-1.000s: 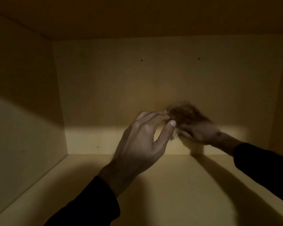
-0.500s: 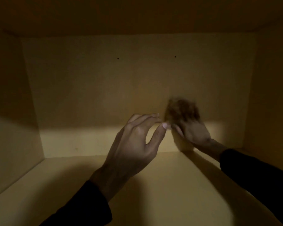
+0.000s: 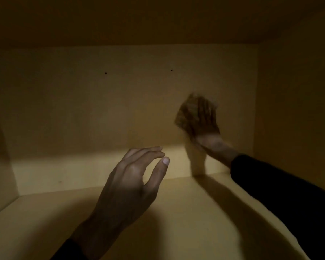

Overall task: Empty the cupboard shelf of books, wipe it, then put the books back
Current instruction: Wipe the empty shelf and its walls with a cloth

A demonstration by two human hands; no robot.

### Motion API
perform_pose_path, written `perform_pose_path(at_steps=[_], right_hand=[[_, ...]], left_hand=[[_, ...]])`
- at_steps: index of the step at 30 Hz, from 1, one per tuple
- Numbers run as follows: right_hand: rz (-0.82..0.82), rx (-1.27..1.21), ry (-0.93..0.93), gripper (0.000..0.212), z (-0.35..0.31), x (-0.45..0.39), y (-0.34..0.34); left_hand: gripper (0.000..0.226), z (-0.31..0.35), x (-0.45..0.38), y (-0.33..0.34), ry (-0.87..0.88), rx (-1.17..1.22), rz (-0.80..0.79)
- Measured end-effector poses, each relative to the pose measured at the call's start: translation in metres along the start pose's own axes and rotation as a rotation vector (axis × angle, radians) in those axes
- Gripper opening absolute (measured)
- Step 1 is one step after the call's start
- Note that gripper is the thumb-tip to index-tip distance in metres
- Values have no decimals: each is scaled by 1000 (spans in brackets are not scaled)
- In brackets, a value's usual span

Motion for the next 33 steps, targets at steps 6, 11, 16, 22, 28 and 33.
perform_pose_path(at_steps=[6, 11, 16, 22, 28, 33], right_hand=[[35, 20, 28, 63, 24, -97, -59], [122, -39, 187, 68, 60, -116, -84], [213, -246, 405, 63, 130, -102, -105], [257, -291, 535, 60, 152, -74, -90], [113, -229, 606, 57, 140, 37, -26], [114, -179, 454, 67, 132, 115, -4]], left_hand=[[46, 14, -13, 19, 12, 4, -41], [42, 10, -3, 17, 66, -61, -42], [38, 6, -1, 12, 78, -54, -4], [40, 13, 2, 19, 112, -58, -33], [41, 22, 10, 30, 130, -39, -72], [40, 32, 19, 41, 144, -34, -117]])
Point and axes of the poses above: each hand's wrist, its own x-axis away from the middle knuckle, its own y-axis out of the palm, z = x × y, the point moved 8 cm from there along -x, towards the middle knuckle, and after that the axes turned 10 degrees about -x, right-handed, at the moved point
